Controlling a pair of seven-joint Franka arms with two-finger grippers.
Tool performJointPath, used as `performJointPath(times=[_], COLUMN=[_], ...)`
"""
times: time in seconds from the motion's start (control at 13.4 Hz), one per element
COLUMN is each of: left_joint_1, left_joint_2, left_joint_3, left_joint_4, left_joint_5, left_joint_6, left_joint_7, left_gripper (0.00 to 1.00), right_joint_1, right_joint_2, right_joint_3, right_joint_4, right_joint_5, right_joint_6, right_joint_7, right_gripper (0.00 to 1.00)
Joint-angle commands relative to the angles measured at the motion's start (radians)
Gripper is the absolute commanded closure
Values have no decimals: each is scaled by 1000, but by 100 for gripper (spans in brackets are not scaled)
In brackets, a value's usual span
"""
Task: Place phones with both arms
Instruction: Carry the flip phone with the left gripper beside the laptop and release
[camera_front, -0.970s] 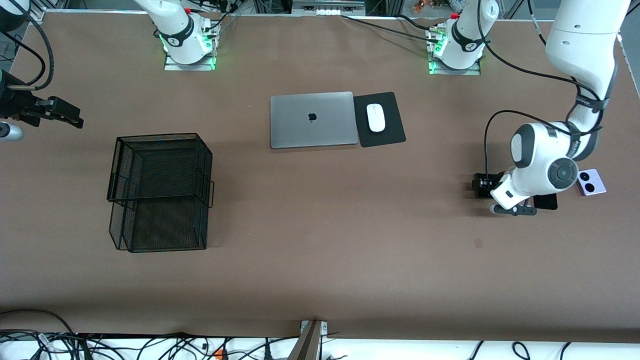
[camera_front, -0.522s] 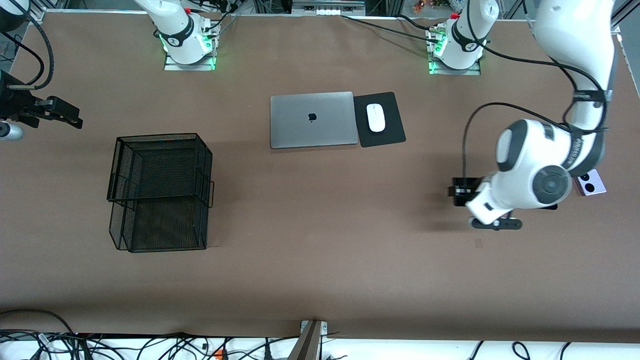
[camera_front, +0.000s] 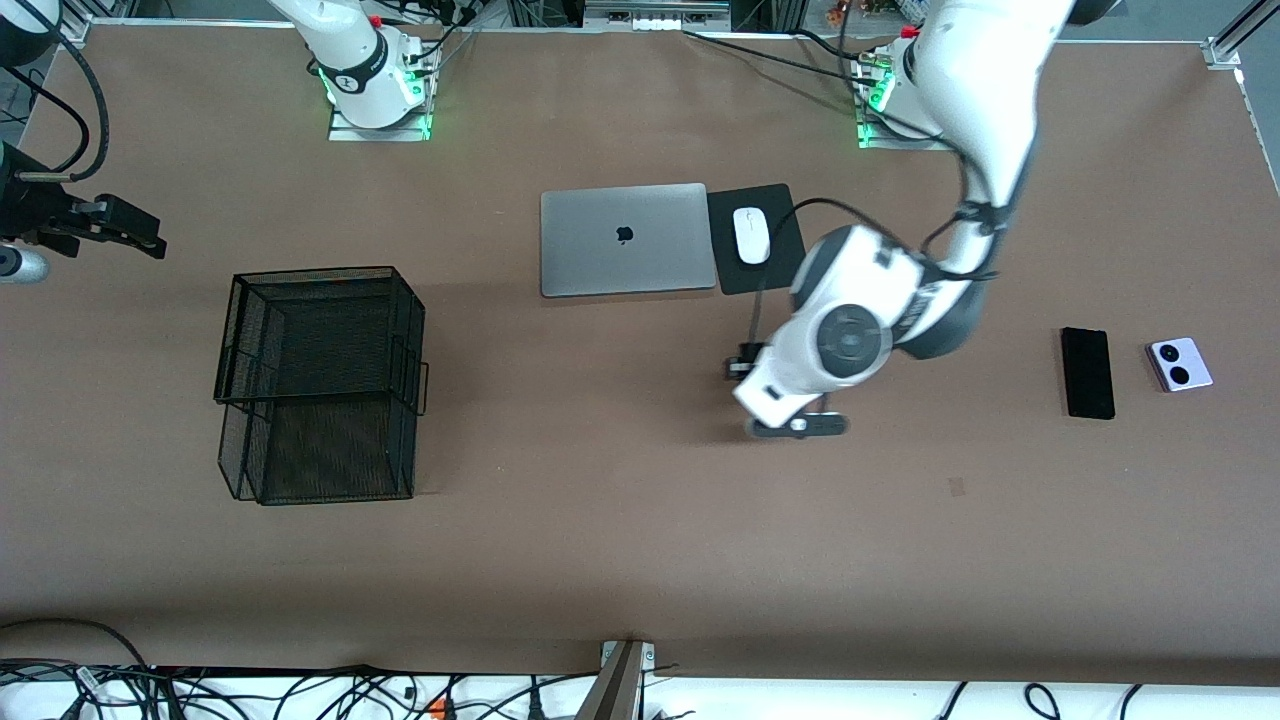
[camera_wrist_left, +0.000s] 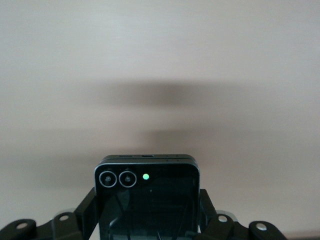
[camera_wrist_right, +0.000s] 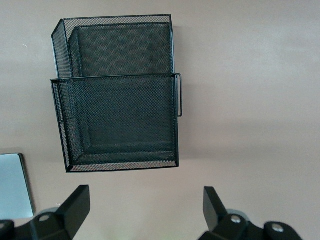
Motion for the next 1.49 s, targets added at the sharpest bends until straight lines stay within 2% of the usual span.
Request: performJointPath(times=[0.0, 0.15, 0.45, 0.75, 0.82, 0.9, 1.19, 1.42], left_joint_1=[-61, -107, -128, -135, -136, -136, -151, -145], left_joint_2=[101, 117, 161, 174, 174, 172, 146, 83], left_joint_3=[18, 18, 18, 18, 18, 20, 29, 84], left_joint_4=[68, 54, 51, 51, 51, 51, 51, 63], left_joint_5=[-23, -18, -6, -3, -15, -3, -3, -3], left_joint_6=[92, 191, 219, 225, 225, 223, 197, 61], left_joint_7=[-30, -90, -99, -99, -105, -124, -174, -175], left_gripper=[78, 78, 72, 71, 41, 0, 0, 0], right_joint_1=[-3, -3, -3, -3, -3, -3, -3, 0], right_joint_2=[5, 7, 13, 14, 14, 17, 19, 28], right_joint_3=[3, 3, 3, 5, 5, 5, 5, 8], right_joint_4=[7, 6, 7, 6, 6, 7, 7, 7], right_joint_5=[0, 0, 0, 0, 0, 0, 0, 2], right_joint_6=[10, 16, 23, 24, 24, 24, 26, 41], right_joint_7=[-8, -8, -6, -6, -6, -6, -6, -5], right_gripper=[0, 0, 0, 0, 0, 0, 0, 0])
